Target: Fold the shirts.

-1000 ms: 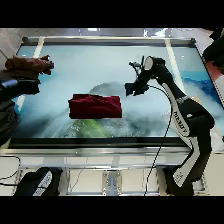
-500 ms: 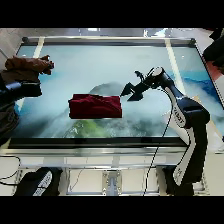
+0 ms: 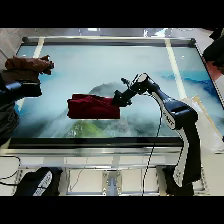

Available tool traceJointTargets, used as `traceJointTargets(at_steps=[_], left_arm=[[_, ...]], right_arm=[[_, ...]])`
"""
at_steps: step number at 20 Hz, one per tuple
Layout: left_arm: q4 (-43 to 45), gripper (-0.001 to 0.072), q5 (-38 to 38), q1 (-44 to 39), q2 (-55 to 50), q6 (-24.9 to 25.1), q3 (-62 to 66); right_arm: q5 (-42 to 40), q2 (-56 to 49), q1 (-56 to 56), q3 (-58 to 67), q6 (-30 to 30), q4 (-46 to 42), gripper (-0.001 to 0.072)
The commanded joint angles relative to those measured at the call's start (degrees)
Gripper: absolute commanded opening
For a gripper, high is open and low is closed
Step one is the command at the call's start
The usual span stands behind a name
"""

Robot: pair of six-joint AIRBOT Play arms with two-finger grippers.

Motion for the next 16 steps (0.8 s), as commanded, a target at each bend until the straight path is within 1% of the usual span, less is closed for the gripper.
traceJointTargets(at_steps=[1,2,4,7,9,12,14,16], left_arm=[[0.0,0.0010,0.0,0.1,0.0,0.0,0.0],[0.0,0.0010,0.0,0.1,0.0,0.0,0.0],[-0.4,0.0010,0.0,0.1,0.0,0.0,0.0],[-2.6,0.0010,-0.1,0.1,0.1,0.0,0.0],[-3.2,0.0010,0.0,0.1,0.4,0.0,0.0],[-3.2,0.0010,0.0,0.1,0.6,0.0,0.0],[-3.2,0.0011,0.0,0.1,0.6,0.0,0.0],[-3.2,0.0010,0.0,0.1,0.6,0.0,0.0]], right_arm=[[2.0,0.0,2.4,1.1,-0.9,5.8,0.0018],[2.4,0.3,2.4,2.6,-0.9,6.6,0.0014],[3.7,1.5,1.2,7.5,-0.7,4.8,0.0014],[6.9,5.2,-3.2,16.2,1.4,-4.2,0.0014],[9.0,10.5,-7.9,16.3,3.0,-10.4,0.0014],[15.1,18.7,-17.0,15.1,3.8,-19.6,0.0013],[18.3,23.6,-24.0,14.8,4.1,-23.8,0.0013],[22.4,27.7,-32.1,14.8,4.1,-26.3,0.0012]])
